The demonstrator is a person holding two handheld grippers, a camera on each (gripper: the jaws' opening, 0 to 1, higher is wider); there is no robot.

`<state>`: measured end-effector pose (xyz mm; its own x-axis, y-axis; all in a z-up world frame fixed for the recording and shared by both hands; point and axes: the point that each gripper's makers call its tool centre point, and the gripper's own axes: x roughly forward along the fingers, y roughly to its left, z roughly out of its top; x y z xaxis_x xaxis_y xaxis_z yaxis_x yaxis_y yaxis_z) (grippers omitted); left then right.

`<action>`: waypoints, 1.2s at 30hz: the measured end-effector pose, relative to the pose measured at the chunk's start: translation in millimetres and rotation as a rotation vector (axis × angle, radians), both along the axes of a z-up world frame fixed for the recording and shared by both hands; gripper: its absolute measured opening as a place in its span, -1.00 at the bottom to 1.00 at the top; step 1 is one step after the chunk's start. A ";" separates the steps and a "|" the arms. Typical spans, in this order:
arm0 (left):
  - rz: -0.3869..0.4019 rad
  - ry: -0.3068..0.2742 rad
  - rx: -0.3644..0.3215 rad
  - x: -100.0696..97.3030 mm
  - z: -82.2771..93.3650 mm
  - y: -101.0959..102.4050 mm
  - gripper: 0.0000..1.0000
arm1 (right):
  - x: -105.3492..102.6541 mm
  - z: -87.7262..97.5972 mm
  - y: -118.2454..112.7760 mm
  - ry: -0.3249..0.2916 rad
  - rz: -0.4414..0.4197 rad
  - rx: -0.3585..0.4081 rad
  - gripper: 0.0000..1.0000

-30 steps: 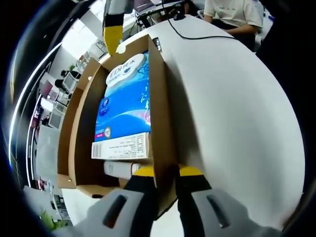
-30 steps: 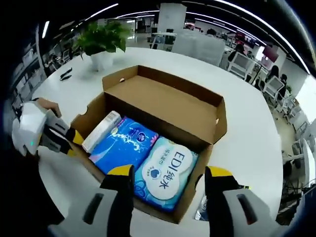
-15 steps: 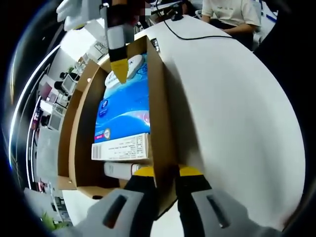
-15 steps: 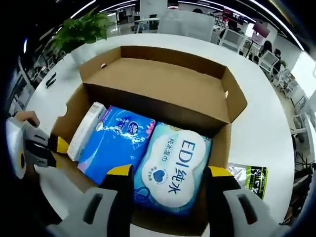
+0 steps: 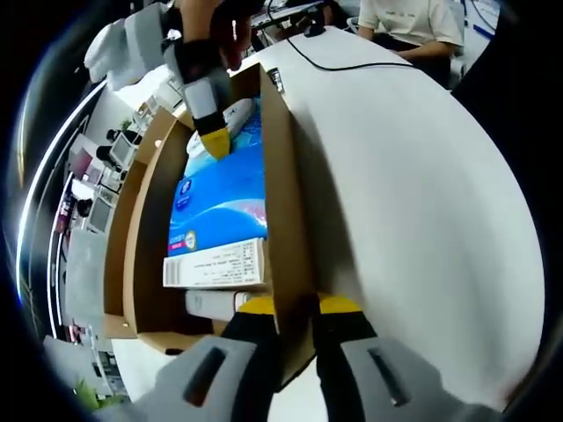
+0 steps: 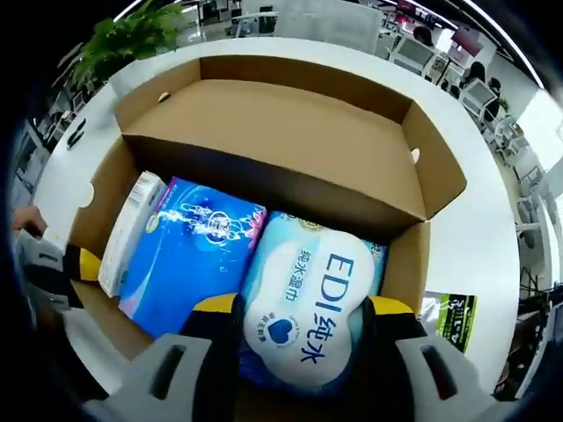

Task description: Operate the shoe box by opening the lid, removing the specified soft item, and placing it in the target area until the item is outside and the box remains undamaged.

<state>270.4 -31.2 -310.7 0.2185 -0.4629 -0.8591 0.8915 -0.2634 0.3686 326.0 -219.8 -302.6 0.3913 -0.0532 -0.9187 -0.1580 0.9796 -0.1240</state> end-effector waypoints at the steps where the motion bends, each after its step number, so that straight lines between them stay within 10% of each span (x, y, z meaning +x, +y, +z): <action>1: 0.000 0.000 0.000 0.2 -0.1 -0.1 -0.76 | 3.5 -1.3 -2.3 0.008 -0.001 -0.006 0.15; 16: 0.003 -0.004 0.006 1.0 0.2 -1.8 -0.77 | 5.8 1.5 7.3 -0.010 0.075 -0.017 0.18; 22: 0.003 -0.005 0.006 1.2 0.3 -1.9 -0.76 | 1.8 -9.9 4.5 0.048 0.002 0.091 0.26; 36: 0.000 -0.006 0.007 1.4 -0.2 -0.2 -0.77 | 7.2 -23.0 4.1 0.148 -0.046 0.080 0.29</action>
